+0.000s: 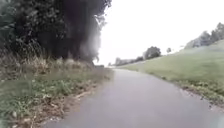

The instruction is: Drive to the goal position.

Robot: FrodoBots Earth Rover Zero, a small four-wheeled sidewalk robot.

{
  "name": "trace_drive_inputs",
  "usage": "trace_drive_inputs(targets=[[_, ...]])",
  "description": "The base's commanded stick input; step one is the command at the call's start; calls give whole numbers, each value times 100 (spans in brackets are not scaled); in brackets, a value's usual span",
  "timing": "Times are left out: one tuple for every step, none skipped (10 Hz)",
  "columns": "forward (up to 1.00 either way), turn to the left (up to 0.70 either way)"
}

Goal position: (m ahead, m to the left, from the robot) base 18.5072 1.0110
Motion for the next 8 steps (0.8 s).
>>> trace_drive_inputs(targets=[[100, 0], [100, 0], [100, 0], [100, 0], [100, 0], [100, 0], [100, 0], [100, 0]])
